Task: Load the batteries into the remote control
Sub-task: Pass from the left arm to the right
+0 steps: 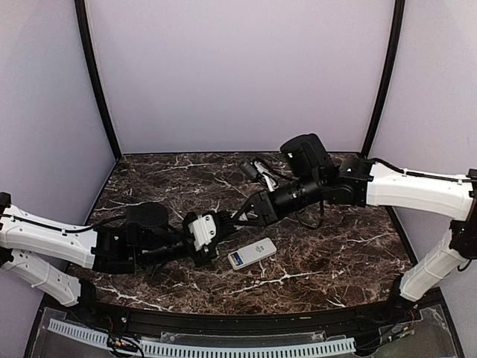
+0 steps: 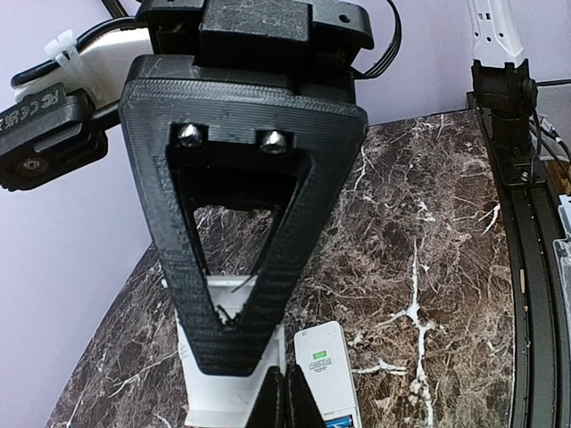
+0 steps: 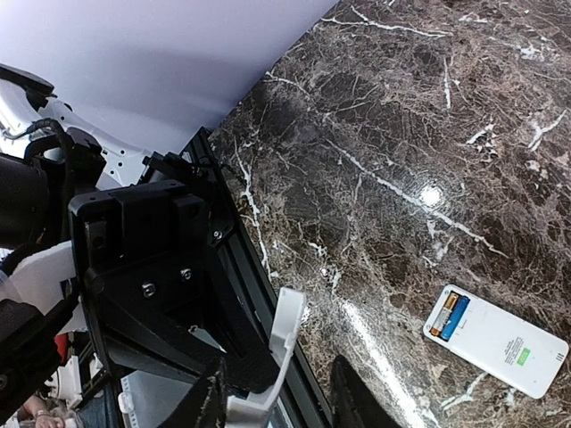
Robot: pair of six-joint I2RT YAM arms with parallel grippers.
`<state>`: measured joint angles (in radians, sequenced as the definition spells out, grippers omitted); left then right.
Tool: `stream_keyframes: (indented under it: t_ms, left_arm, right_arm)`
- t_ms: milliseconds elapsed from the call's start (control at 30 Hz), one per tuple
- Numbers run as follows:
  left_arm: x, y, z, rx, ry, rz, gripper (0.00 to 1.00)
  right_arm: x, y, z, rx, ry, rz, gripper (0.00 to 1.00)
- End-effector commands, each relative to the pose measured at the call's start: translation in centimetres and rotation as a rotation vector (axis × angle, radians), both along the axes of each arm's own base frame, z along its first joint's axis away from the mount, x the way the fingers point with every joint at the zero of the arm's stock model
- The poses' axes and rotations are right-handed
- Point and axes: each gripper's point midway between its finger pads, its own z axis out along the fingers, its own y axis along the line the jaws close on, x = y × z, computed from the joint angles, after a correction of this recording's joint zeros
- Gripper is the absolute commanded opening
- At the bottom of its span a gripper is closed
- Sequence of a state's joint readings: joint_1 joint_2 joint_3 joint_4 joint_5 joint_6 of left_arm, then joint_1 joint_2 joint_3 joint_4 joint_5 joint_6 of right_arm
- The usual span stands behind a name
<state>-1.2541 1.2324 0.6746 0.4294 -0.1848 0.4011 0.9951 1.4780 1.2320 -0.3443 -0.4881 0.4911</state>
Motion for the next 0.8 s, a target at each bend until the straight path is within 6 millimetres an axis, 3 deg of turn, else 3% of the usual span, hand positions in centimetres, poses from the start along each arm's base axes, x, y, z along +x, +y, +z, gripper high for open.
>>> stream_keyframes:
  t_ms: [0,333,600,767]
  left_arm:
    - [0.18,-0.20,0.97,-0.009,-0.019,0.009,0.00]
    - [0.51,-0.11,0.95,0.007,-0.046,0.023,0.00]
    - [0.80,-0.17,1.11,0.003,-0.056,0.037,0.01]
    - [1.02,0.09,1.31,-0.008,-0.053,0.055,0.24]
  right_arm:
    - [0.28,0.89,1.23,0.027,-0.015,-0.004,0.29]
    - [0.09,1.25,0.78,0.026,0.019,0.006,0.05]
    - [0.29,1.38,0.87,0.043,0.033,0.005,0.00]
    - [0.73,1.07,0.55,0.044,0.044,-0.012,0.00]
